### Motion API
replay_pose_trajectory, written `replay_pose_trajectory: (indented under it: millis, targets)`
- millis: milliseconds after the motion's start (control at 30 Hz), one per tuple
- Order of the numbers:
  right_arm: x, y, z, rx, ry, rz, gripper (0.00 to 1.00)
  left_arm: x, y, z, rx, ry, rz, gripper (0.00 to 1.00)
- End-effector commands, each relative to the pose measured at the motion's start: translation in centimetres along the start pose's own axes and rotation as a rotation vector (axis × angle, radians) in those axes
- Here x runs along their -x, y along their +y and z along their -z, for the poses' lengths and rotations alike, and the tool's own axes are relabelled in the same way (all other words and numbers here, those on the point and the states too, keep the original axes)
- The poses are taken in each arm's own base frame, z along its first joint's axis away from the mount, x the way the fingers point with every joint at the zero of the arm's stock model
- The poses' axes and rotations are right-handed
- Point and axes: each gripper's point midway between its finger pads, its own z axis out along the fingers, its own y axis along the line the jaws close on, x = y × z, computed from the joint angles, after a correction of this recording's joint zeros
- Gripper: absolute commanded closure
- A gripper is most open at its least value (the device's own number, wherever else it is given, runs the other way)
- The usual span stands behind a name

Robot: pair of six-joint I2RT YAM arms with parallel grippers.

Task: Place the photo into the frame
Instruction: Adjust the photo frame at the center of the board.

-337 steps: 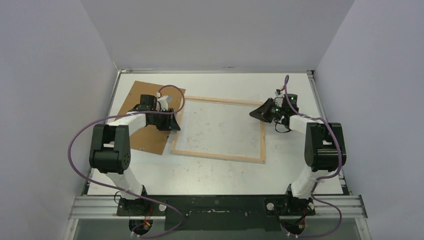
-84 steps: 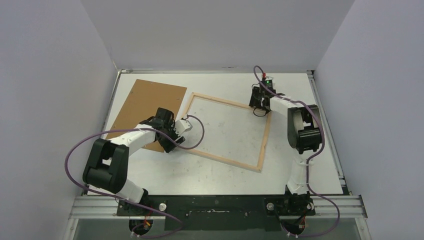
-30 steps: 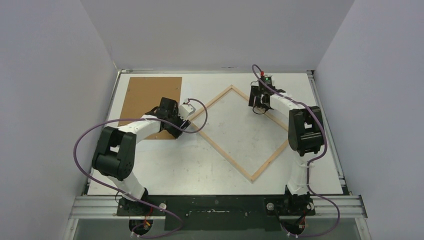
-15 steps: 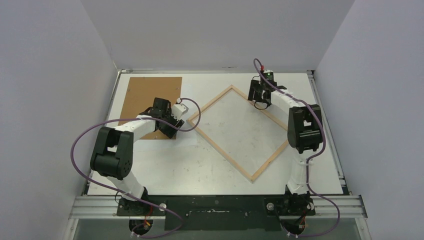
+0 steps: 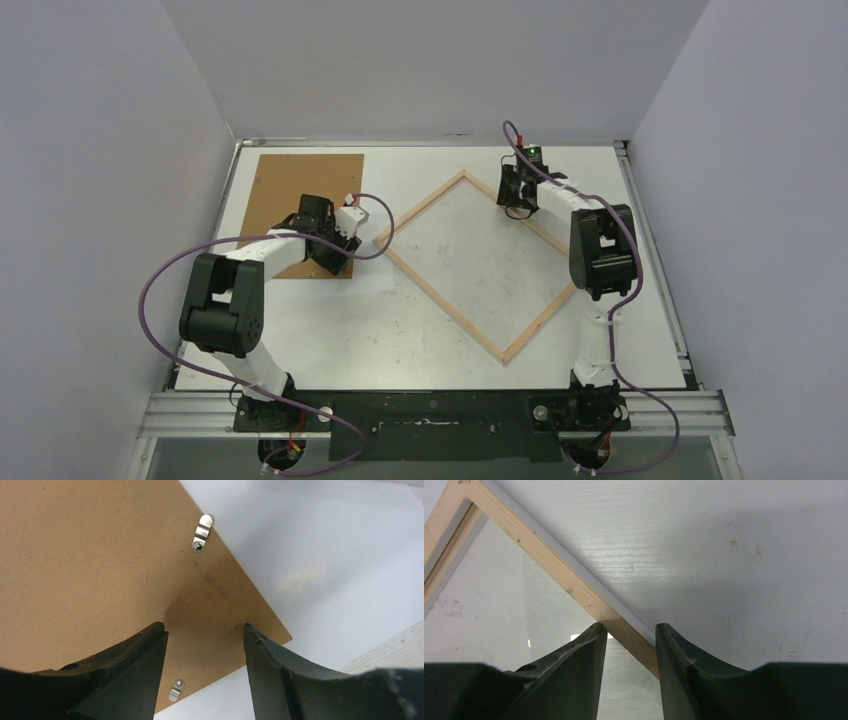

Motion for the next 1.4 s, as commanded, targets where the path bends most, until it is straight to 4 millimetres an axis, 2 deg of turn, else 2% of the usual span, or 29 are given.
replay_pose_trajectory:
  millis: [0, 133, 367, 567, 900, 1000, 1133, 1267, 1367]
  targets:
    - [2.2, -0.4, 0.5, -0.007, -0.06, -0.042, 0.64, 0.3, 1.3, -0.5, 0.032, 0.004, 0.002, 0.45]
    - [2.6, -2.0, 1.0, -0.043, -0.073, -0.083, 0.72, -0.1, 1.5, -0.5, 0.04, 0.015, -0.009, 0.46]
    - [1.9, -5.9, 1.9, -0.142, -0.076, -0.156, 0.75, -1.5, 1.3, -0.3, 0.038, 0.049, -0.025, 0.46]
    - [-0.8, -9.3, 3.2, -0.262, -0.064, -0.231, 0.75, -2.1, 1.0, 0.3, 0.025, 0.06, -0.024, 0.46]
    - [-4.7, -12.6, 5.9, -0.424, -0.098, -0.387, 0.74, -3.6, 0.1, 1.4, -0.008, 0.081, -0.029, 0.46]
    - [-4.7, -12.7, 6.7, -0.434, -0.119, -0.413, 0.71, -4.1, -0.4, 2.2, -0.028, 0.084, -0.019, 0.46]
    - [-2.6, -11.4, 8.6, -0.424, -0.182, -0.398, 0.58, -3.8, -0.3, 3.8, -0.048, 0.07, 0.025, 0.43]
    - [-0.4, -9.0, 10.9, -0.426, -0.234, -0.349, 0.36, -2.7, 0.6, 5.9, -0.07, 0.04, 0.097, 0.38]
    - [0.4, -6.2, 12.7, -0.412, -0.263, -0.309, 0.26, -1.8, 1.6, 7.8, -0.082, 0.003, 0.148, 0.34]
